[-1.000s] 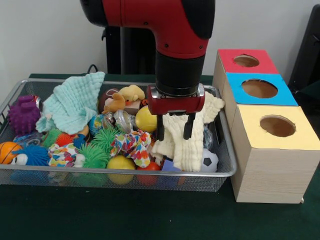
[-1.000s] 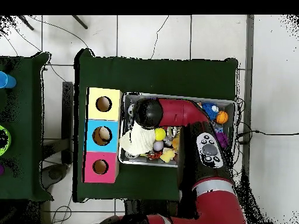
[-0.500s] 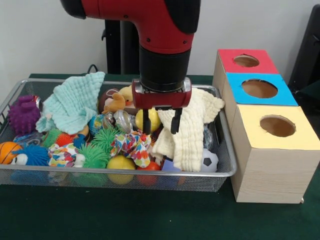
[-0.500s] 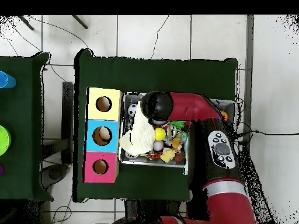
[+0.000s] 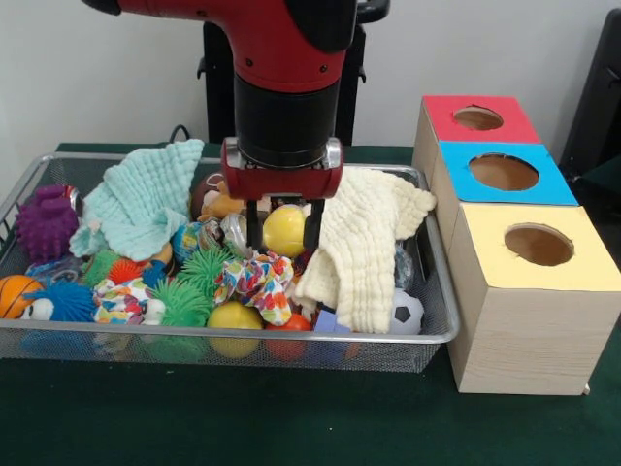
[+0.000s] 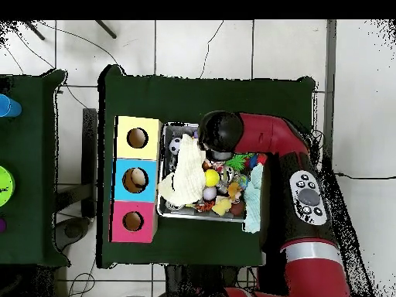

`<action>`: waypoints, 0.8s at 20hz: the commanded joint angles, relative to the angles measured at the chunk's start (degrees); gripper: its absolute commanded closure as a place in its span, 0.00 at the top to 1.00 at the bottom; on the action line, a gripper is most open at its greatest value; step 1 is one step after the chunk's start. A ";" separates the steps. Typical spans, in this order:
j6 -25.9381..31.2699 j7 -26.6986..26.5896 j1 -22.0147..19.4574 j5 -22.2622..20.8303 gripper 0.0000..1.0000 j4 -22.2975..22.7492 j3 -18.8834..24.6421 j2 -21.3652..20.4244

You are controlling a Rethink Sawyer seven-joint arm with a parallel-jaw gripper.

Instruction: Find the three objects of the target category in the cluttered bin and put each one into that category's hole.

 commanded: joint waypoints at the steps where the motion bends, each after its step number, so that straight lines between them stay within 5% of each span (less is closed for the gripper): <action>1: 2.47 -10.34 -1.76 -4.29 1.00 -1.81 4.93 4.05; 16: -1.38 -7.36 -1.85 -7.48 1.00 -2.08 4.79 9.06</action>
